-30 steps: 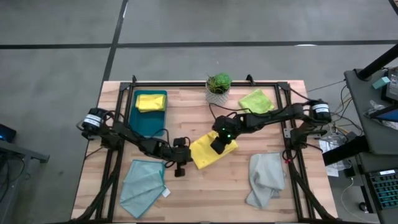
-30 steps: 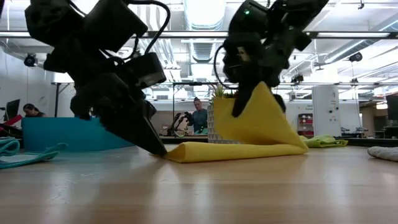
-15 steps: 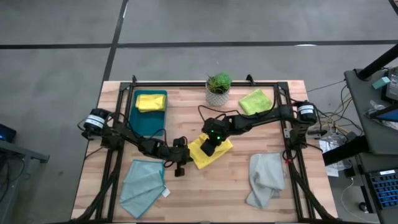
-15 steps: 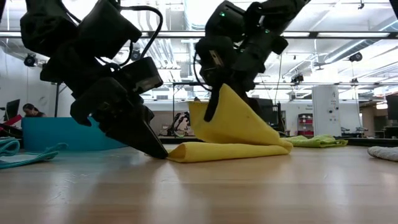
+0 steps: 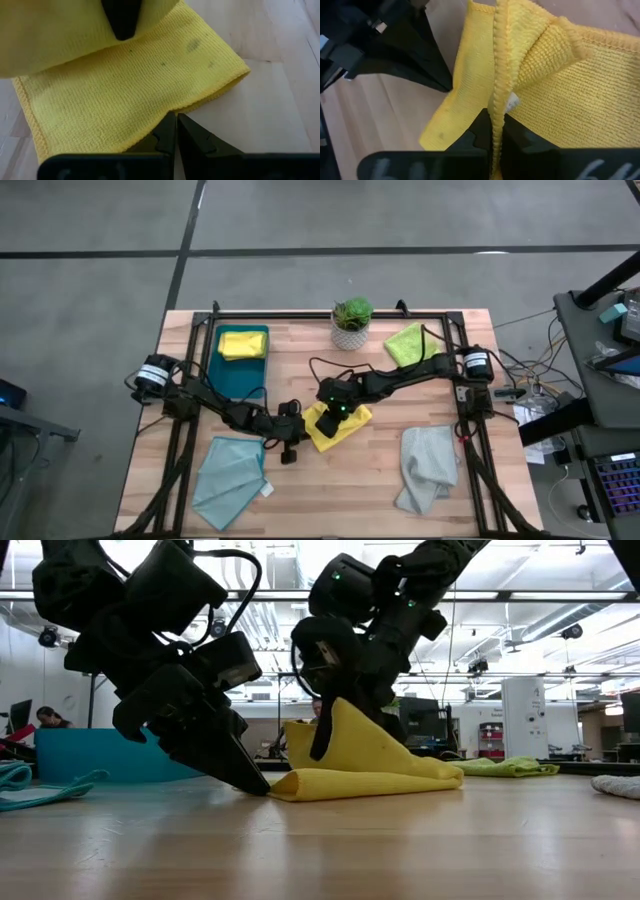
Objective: Fold microfiber towels
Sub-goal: Fold the yellow towel
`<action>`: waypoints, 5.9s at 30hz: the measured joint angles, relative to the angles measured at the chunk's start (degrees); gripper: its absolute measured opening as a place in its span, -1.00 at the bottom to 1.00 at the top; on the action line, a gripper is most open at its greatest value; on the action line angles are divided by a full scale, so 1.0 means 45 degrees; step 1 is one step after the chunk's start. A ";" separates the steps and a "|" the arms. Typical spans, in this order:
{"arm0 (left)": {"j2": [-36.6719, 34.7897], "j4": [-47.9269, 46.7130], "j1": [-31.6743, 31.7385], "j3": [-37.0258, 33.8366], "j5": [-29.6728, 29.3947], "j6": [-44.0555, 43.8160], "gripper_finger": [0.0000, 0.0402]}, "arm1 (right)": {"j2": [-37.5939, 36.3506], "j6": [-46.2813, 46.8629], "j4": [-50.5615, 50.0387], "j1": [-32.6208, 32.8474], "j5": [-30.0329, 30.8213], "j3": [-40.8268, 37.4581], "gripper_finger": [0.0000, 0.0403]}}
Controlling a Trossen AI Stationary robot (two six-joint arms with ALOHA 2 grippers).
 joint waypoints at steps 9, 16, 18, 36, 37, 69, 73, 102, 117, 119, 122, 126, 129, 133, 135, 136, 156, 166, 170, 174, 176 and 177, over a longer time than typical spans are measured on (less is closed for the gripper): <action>0.0000 0.0035 0.0000 -0.0005 0.0005 0.0003 -0.97 | -0.0005 -0.0020 0.0334 0.0038 0.0371 -0.0013 -0.83; 0.0005 0.0040 0.0000 -0.0005 0.0005 0.0008 -0.97 | -0.0001 -0.0077 0.0487 0.0348 0.0342 0.0006 -0.55; 0.0005 0.0040 0.0000 -0.0005 0.0005 0.0008 -0.97 | 0.0000 -0.0218 0.0479 0.0441 0.0330 0.0107 -0.48; 0.0010 0.0055 0.0000 -0.0010 0.0049 0.0013 -0.97 | -0.0809 -0.5283 -0.1752 0.1059 0.0002 0.0816 -0.23; 0.0010 0.0055 0.0000 -0.0010 0.0051 0.0013 -0.97 | -0.0853 -0.5945 -0.2084 0.1243 0.0045 0.0797 -0.23; 0.0010 0.0060 0.0000 -0.0010 0.0058 0.0013 -0.97 | 0.0282 -0.8472 -0.1143 0.2628 0.3002 0.0735 -0.36; 0.0010 0.0060 0.0000 -0.0010 0.0058 0.0013 -0.97 | 0.0282 -0.8582 -0.1138 0.2628 0.3002 0.0735 -0.71; -0.0170 -0.0080 0.0000 -0.0024 0.0138 -0.0007 -0.97 | -0.0384 -0.6860 -0.0020 0.2681 0.3034 0.0787 -0.96; -0.0418 -0.0486 -0.0005 -0.0034 0.0263 -0.0381 -0.97 | 0.0179 -0.6540 0.1077 0.2735 0.2823 0.0628 -0.75; -0.0418 -0.0548 -0.0005 -0.0024 0.0311 -0.0484 -0.97 | 0.0515 -0.6570 0.1336 0.2751 0.2588 0.0628 -0.66; -0.0531 -0.0842 0.0000 -0.0019 0.0450 -0.0793 -0.91 | 0.0674 -0.6677 0.1301 0.2762 0.2352 0.0661 -0.51; -0.0891 -0.1569 -0.0005 -0.0006 0.0645 -0.1014 -0.75 | 0.0430 -0.6694 0.1349 0.2759 0.2331 0.0691 -0.34; -0.1368 -0.2520 -0.0005 0.0046 0.0646 -0.1040 -0.61 | 0.0276 -0.6745 0.1323 0.2759 0.2331 0.0692 -0.24; -0.2315 -0.3687 -0.0005 0.0251 0.0704 -0.1016 -0.50 | -0.0070 -0.7129 0.1030 0.2759 0.2339 0.0694 -0.17; -0.2764 -0.3781 -0.0005 0.0291 0.0709 -0.1004 -0.49 | -0.0317 -0.7283 0.0731 0.2759 0.2456 0.0711 -0.19; -0.3011 -0.3789 -0.0005 0.0291 0.0707 -0.0937 -0.49 | -0.0429 -0.7419 0.0517 0.2759 0.2577 0.0711 -0.22; -0.0862 -0.1558 0.0510 0.0426 -0.3124 0.0364 -0.99 | 0.0700 -0.7126 0.3003 0.2793 0.3382 -0.0193 -0.96; -0.1185 -0.4062 0.0505 0.0423 -0.2346 -0.0337 -0.99 | 0.1889 -0.6710 0.4353 0.2822 0.2187 -0.0135 -0.96; -0.1326 -0.4176 0.0515 0.0365 -0.2171 -0.0337 -0.99 | 0.1827 -0.6808 0.4260 0.2809 0.2134 -0.0170 -0.96; -0.1491 -0.4597 0.0511 0.0406 -0.2064 -0.0337 -0.99 | 0.1692 -0.6987 0.4183 0.2812 0.2135 -0.0198 -0.96; -0.1623 -0.4666 0.0508 0.0419 -0.2063 -0.0332 -0.99 | 0.1587 -0.7040 0.4141 0.2812 0.2116 -0.0202 -0.96; -0.1739 -0.4752 0.0518 0.0415 -0.2067 -0.0335 -0.99 | 0.1497 -0.7044 0.4089 0.2813 0.2090 -0.0203 -0.96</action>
